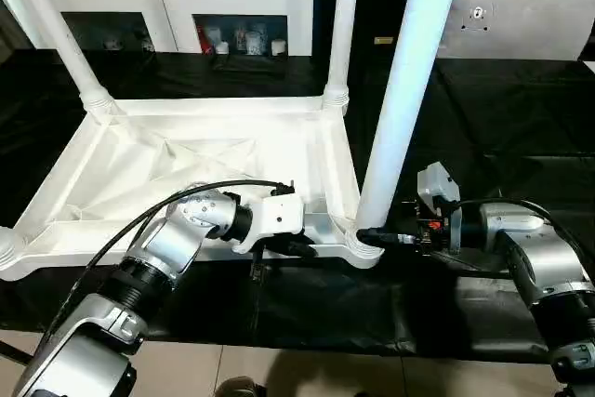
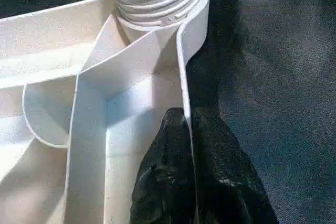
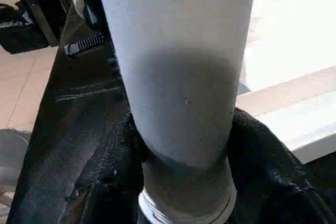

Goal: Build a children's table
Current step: Rotate leg to tighten

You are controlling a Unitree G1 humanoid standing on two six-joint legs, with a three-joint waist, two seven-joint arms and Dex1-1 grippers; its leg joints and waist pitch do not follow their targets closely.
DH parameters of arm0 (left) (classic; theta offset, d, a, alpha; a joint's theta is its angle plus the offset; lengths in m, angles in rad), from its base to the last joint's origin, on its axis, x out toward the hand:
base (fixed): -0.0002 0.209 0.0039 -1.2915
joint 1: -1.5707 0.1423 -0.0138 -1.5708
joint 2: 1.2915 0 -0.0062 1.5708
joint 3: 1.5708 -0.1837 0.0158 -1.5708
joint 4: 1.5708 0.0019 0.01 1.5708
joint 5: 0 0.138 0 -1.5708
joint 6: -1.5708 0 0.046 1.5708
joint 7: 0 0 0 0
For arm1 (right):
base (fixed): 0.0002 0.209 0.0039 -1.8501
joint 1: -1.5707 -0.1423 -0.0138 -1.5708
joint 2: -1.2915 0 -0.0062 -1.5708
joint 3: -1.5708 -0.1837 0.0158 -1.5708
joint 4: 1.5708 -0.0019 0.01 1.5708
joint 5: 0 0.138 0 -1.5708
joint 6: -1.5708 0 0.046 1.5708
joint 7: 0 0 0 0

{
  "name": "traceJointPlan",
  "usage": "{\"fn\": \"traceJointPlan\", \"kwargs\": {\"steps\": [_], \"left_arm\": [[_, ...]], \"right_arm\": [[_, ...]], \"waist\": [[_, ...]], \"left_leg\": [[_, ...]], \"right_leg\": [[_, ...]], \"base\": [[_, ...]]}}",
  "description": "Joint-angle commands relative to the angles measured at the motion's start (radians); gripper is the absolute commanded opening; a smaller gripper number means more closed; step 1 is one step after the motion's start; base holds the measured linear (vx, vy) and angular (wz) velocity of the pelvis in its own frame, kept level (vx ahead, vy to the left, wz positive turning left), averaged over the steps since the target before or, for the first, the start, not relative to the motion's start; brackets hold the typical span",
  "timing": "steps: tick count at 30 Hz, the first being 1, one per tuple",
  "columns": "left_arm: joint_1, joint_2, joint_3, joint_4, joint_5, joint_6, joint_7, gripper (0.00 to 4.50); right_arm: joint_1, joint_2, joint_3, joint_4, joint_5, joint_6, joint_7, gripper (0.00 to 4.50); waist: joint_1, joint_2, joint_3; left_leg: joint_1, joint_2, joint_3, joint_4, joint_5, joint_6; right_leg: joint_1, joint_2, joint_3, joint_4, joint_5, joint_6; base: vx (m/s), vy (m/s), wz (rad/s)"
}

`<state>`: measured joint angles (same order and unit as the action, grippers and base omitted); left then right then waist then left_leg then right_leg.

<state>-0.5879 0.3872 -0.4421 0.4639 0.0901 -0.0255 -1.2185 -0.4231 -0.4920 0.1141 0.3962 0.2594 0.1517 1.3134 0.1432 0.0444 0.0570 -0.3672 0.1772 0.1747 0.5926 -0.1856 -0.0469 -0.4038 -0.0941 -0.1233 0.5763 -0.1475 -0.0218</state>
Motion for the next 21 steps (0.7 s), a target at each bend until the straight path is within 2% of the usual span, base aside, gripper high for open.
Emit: {"fn": "traceJointPlan", "kwargs": {"steps": [1,6,7,9,10,13,14,15,16,17,18,19,20,21], "left_arm": [[0.016,0.007,-0.043,-0.007,0.023,-0.012,-0.035,0.0],[0.008,-0.027,-0.017,0.009,0.012,0.042,0.018,0.0],[0.006,-0.042,-0.006,0.007,0.002,0.064,0.034,0.0],[0.001,-0.056,0.002,0.008,0.001,0.081,0.056,0.0],[-0.004,-0.067,0.009,0.007,-0.001,0.101,0.073,0.0],[-0.009,-0.079,0.016,0.006,-0.004,0.123,0.09,0.0],[-0.02,-0.103,0.033,0.008,-0.011,0.157,0.127,0.0],[-0.02,-0.103,0.033,0.008,-0.011,0.157,0.127,0.0],[-0.033,-0.132,0.051,0.009,-0.015,0.198,0.172,0.0],[-0.067,-0.201,0.096,0.024,-0.028,0.283,0.278,0.0],[-0.086,-0.236,0.12,0.037,-0.032,0.318,0.339,0.0],[-0.094,-0.25,0.13,0.042,-0.034,0.331,0.365,0.0],[-0.106,-0.274,0.148,0.052,-0.035,0.353,0.411,0.0],[-0.106,-0.274,0.148,0.052,-0.035,0.353,0.411,0.0]], "right_arm": [[0.014,0.006,0.008,-0.028,0.017,0.024,0.006,1.94],[0.072,0.025,0.021,-0.093,0.024,0.06,-0.02,1.93],[0.083,0.043,0.021,-0.104,0.016,0.057,-0.053,1.93],[0.079,0.069,0.016,-0.091,-0.012,0.042,-0.122,1.93],[0.069,0.097,0.008,-0.073,-0.031,0.035,-0.19,1.93],[0.059,0.122,0.0,-0.057,-0.044,0.037,-0.247,1.93],[0.041,0.159,-0.009,-0.032,-0.068,0.046,-0.341,1.93],[0.041,0.159,-0.009,-0.032,-0.068,0.046,-0.341,1.93],[0.019,0.199,-0.02,-0.01,-0.089,0.07,-0.44,1.92],[-0.027,0.274,-0.041,0.041,-0.127,0.107,-0.625,1.92],[-0.052,0.313,-0.059,0.069,-0.134,0.124,-0.713,1.92],[-0.062,0.328,-0.067,0.081,-0.136,0.13,-0.749,1.91],[-0.077,0.356,-0.083,0.097,-0.137,0.143,-0.81,1.91],[-0.077,0.356,-0.083,0.097,-0.137,0.143,-0.81,1.91]], "waist": [[-0.003,-0.016,-0.069],[-0.001,-0.017,-0.068],[-0.001,-0.013,-0.066],[-0.004,-0.014,-0.063],[-0.009,-0.014,-0.061],[-0.023,-0.015,-0.05],[-0.034,-0.017,-0.046],[-0.043,-0.016,-0.044],[-0.054,-0.015,-0.044],[-0.073,-0.014,-0.041],[-0.083,-0.003,-0.04],[-0.106,0.018,-0.04],[-0.085,0.041,-0.042],[-0.083,0.038,-0.045]], "left_leg": [[0.01,0.06,-0.018,-0.07,-0.22,0.068],[0.01,0.061,-0.018,-0.072,-0.223,0.065],[0.013,0.061,-0.018,-0.073,-0.24,0.061],[0.016,0.059,-0.02,-0.075,-0.269,0.052],[0.015,0.058,-0.021,-0.077,-0.281,0.039],[0.025,0.048,-0.026,-0.076,-0.356,0.021],[0.032,0.043,-0.028,-0.073,-0.391,0.015],[0.034,0.042,-0.029,-0.071,-0.406,0.01],[0.041,0.038,-0.031,-0.065,-0.425,0.001],[0.037,0.037,-0.036,-0.063,-0.448,-0.009],[0.043,0.043,-0.042,-0.065,-0.48,-0.016],[0.034,0.076,-0.063,-0.092,-0.605,-0.02],[-0.04,0.14,-0.083,-0.188,-0.779,-0.036],[-0.03,0.12,-0.06,-0.192,-0.805,-0.044]], "right_leg": [[0.053,-0.076,0.059,-0.072,-0.379,-0.158],[0.052,-0.075,0.059,-0.075,-0.389,-0.152],[0.05,-0.076,0.059,-0.079,-0.411,-0.147],[0.049,-0.078,0.057,-0.085,-0.457,-0.135],[0.048,-0.078,0.056,-0.088,-0.489,-0.124],[0.042,-0.078,0.043,-0.112,-0.641,-0.064],[0.038,-0.077,0.035,-0.124,-0.696,-0.037],[0.035,-0.075,0.03,-0.127,-0.717,-0.028],[0.032,-0.075,0.016,-0.139,-0.753,-0.008],[0.038,-0.068,-0.006,-0.149,-0.757,0.012],[0.042,-0.066,-0.021,-0.153,-0.75,0.019],[0.072,-0.055,-0.047,-0.131,-0.657,0.023],[0.139,-0.036,0.003,0.081,-0.354,-0.029],[0.112,-0.026,0.005,0.072,-0.208,-0.049]], "base": [[0.0,0.0,0.0],[0.0,0.0,0.0],[0.0,0.0,0.0],[0.0,0.0,0.0],[0.0,0.0,0.0],[0.0,0.0,0.0],[0.0,0.0,0.0],[0.0,0.0,0.0],[0.0,0.0,0.0],[-0.06,0.023,-0.07],[-0.093,0.056,-0.15],[-0.067,0.05,-0.14],[-0.11,0.053,-0.13],[-0.077,0.019,-0.05]]}}
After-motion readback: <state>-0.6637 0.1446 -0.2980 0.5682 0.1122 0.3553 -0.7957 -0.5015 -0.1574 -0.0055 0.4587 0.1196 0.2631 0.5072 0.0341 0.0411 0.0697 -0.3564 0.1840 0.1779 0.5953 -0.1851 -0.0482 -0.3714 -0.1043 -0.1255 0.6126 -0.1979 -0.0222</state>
